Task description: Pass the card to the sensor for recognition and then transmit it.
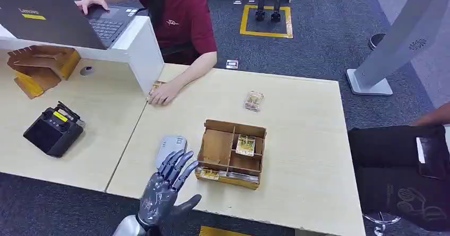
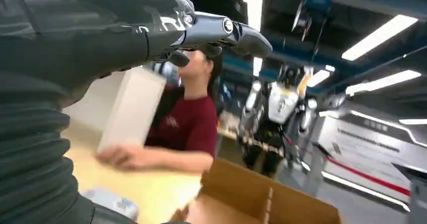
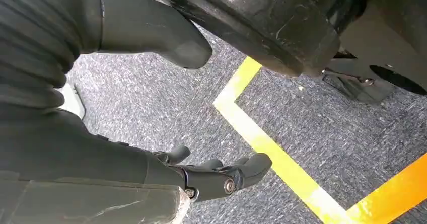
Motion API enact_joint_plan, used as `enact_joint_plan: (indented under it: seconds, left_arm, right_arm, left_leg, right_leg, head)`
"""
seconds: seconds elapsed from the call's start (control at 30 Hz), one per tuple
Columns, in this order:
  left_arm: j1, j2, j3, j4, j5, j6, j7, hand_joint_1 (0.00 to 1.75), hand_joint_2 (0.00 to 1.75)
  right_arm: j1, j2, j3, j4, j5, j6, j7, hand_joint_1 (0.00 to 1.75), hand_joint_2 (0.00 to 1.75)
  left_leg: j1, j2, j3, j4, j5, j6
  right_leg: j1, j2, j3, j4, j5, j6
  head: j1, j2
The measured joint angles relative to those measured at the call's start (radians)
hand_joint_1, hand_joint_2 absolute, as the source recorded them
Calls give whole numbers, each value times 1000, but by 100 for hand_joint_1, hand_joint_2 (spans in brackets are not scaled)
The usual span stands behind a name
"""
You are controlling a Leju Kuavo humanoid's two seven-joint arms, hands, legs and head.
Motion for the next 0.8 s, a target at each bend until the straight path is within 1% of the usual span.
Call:
enact_joint_plan:
  seconds: [0.03,0.1,0.27,0.37,0.47,0.6,0.7,0.8]
  left_arm:
    - [2,-8,0,1,-47,12,12,0,175]
    - [7,-19,0,7,-112,14,32,0,175]
    - [11,-42,1,27,-168,15,51,0,175]
    - [11,-52,3,42,-206,15,85,0,175]
    - [11,-59,8,55,-220,15,111,0,175]
    - [7,-66,10,78,-216,15,120,0,175]
    - [4,-76,17,93,-243,15,152,0,175]
    - [-1,-81,22,102,-251,15,166,0,175]
  right_arm:
    - [0,0,0,0,1,0,0,0,175]
    - [-1,0,0,0,9,0,0,0,175]
    - [-1,0,0,0,18,0,0,0,175]
    - [-1,0,0,0,22,0,0,0,175]
    - [-1,0,0,0,27,0,0,0,175]
    - [-1,0,0,0,30,0,0,0,175]
    - [-2,0,0,0,33,0,0,0,175]
    - [-2,0,0,0,35,0,0,0,175]
  left_leg:
    - [0,0,0,0,0,0]
    - [0,0,0,0,0,0]
    - [0,0,0,0,0,0]
    - [0,0,0,0,0,0]
    - [0,0,0,0,0,0]
    - [0,0,0,0,0,0]
    - [0,0,0,0,0,0]
    - [0,0,0,0,0,0]
  right_leg:
    - [0,0,0,0,0,0]
    - [0,0,0,0,0,0]
    - [0,0,0,0,0,0]
    - [0,0,0,0,0,0]
    - [0,0,0,0,0,0]
    - [0,0,0,0,0,0]
    - [0,0,0,0,0,0]
    - [0,0,0,0,0,0]
  head:
    - [0,0]
    - [0,0]
    - [0,0]
    - [0,0]
    - [0,0]
    - [0,0]
    - [0,0]
    - [0,0]
